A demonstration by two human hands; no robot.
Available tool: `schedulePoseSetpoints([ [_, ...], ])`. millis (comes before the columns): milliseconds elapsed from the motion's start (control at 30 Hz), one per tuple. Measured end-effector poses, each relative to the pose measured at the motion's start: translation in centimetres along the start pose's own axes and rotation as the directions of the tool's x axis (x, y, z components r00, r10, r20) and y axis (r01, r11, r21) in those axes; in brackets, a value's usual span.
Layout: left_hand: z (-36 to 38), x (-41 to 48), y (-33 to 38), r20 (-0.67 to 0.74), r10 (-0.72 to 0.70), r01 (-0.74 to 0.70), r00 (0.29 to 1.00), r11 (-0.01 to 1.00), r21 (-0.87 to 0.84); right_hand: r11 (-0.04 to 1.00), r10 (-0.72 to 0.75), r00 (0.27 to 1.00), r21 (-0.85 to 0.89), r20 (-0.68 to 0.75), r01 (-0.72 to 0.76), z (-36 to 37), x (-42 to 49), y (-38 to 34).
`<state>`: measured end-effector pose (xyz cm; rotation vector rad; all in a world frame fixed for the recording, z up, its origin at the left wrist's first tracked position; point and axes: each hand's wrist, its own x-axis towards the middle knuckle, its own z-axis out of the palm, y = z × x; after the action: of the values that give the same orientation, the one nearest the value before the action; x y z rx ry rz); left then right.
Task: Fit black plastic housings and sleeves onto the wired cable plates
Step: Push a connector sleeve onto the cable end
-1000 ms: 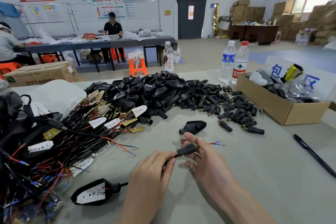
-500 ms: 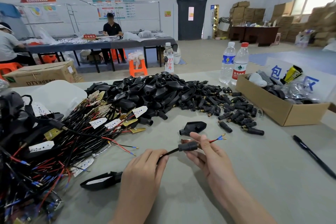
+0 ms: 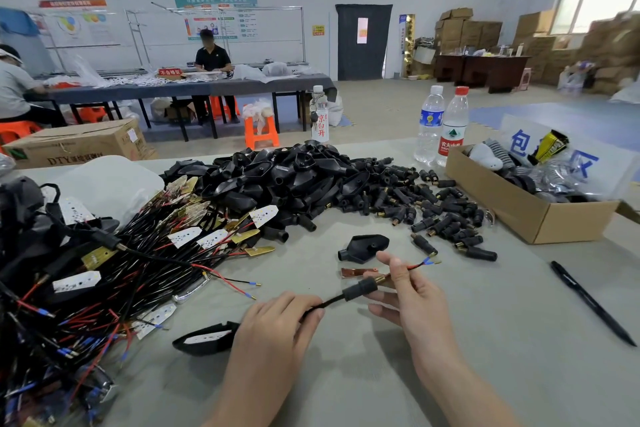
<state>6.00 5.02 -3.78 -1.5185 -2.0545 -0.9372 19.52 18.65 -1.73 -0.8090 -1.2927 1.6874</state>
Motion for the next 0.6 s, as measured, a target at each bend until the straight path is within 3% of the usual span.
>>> schedulePoseSetpoints([
  [133, 0.4, 0.2, -0.9, -0.102, 0.062, -0.049, 0.993, 0.991, 0.121, 1.000, -0.021, 0.998, -0.001, -0.055, 0.021, -0.4, 0.3, -0.2],
  [233, 0.2, 0.0, -1.5, -0.105, 0.015, 0.004, 0.994, 0.984, 0.177, 0.998, -0.011, 0.996, 0.063, -0.087, 0.017, -0.8, 0.6, -0.3],
  [367, 0.1, -0.2, -1.7, -0.054, -0.079, 0.086, 0.995, 0.985, 0.150, 0.987, 0.055, 0.998, 0.154, -0.018, -0.051, -0.7, 0.6, -0.2],
  [600, 0.2, -0.1, -1.3, -0.070, -0.115, 0.121, 0.991, 0.989, 0.083, 0.986, 0.083, 0.995, 0.139, 0.064, -0.091, -0.3, 0.7, 0.2],
])
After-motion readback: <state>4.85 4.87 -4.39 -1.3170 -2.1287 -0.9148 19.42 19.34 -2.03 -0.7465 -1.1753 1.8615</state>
